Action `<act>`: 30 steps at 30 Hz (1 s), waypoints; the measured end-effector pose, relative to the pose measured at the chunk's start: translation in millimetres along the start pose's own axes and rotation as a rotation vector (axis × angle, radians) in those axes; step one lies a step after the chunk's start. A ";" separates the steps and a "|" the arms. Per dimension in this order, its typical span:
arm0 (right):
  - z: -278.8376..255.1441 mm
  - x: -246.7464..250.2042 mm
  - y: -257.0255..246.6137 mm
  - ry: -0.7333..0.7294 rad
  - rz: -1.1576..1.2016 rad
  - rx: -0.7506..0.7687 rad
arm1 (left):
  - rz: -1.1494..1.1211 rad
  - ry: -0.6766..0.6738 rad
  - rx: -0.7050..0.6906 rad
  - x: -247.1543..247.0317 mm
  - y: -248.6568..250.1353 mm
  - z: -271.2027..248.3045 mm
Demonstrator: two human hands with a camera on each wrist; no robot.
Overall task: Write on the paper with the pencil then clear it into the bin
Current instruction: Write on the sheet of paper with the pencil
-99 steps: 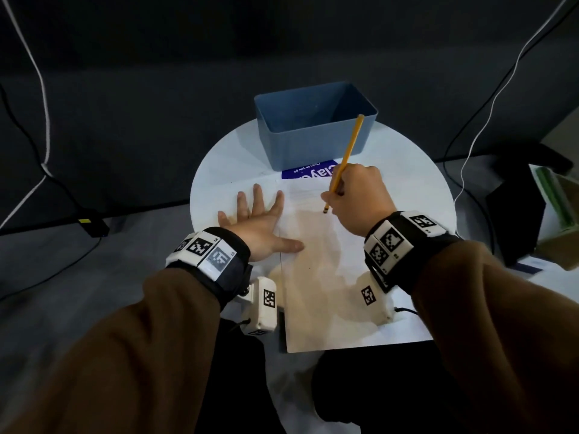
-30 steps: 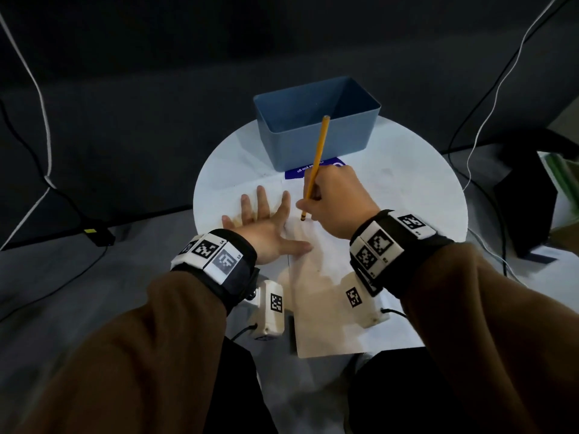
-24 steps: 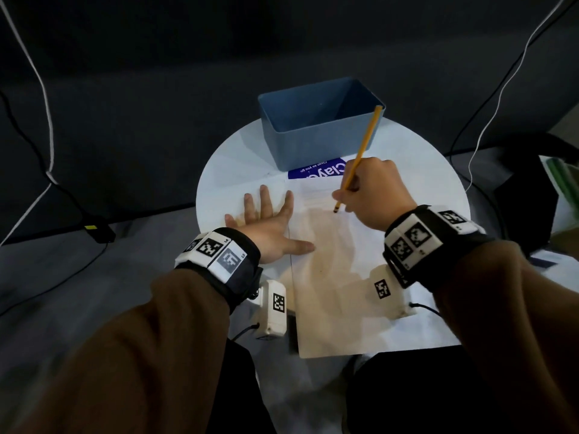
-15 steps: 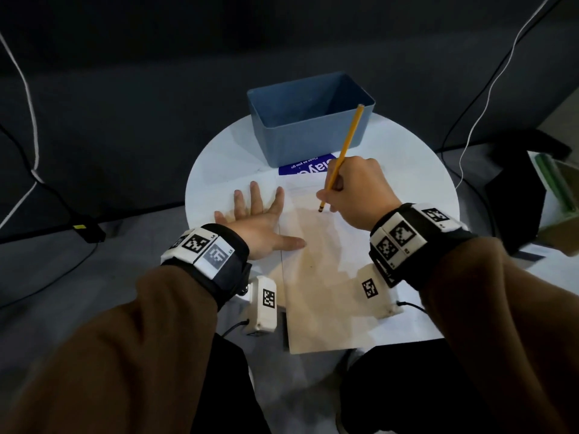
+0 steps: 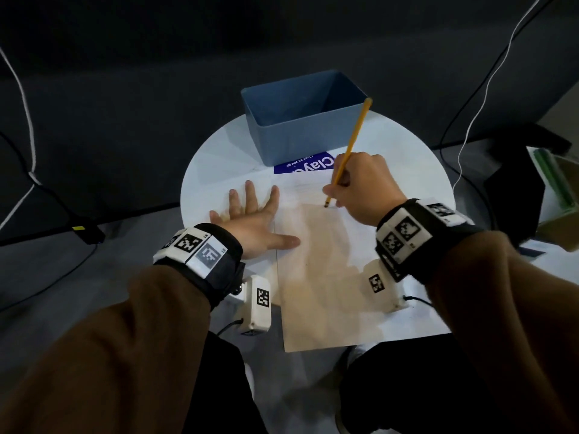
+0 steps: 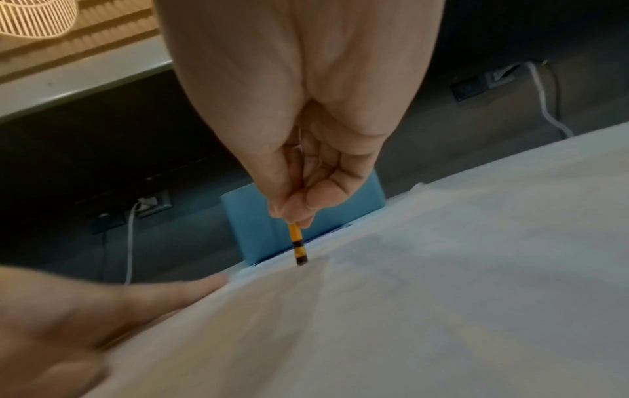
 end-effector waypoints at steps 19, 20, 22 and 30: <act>2.4 19.2 26.8 0.075 -0.027 -0.074 | 0.016 -0.017 0.008 -0.8 -0.4 1.3; 1.6 15.3 20.9 0.067 -0.005 -0.052 | 0.021 -0.016 0.011 -0.7 0.2 1.0; 0.2 7.3 11.7 0.051 0.029 -0.020 | 0.027 -0.012 0.018 -0.2 0.9 0.2; -1.5 34.3 44.8 0.063 -0.056 -0.112 | 0.032 -0.016 0.019 -0.7 -1.0 1.2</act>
Point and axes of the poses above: each hand's wrist, its own z-axis towards the middle knuckle, its own x-axis out of the back of the hand, y = z × x, the point moved 10 cm from there along z, towards the middle knuckle, and after that the axes turned 2 degrees about -x, right-handed, at the moved point
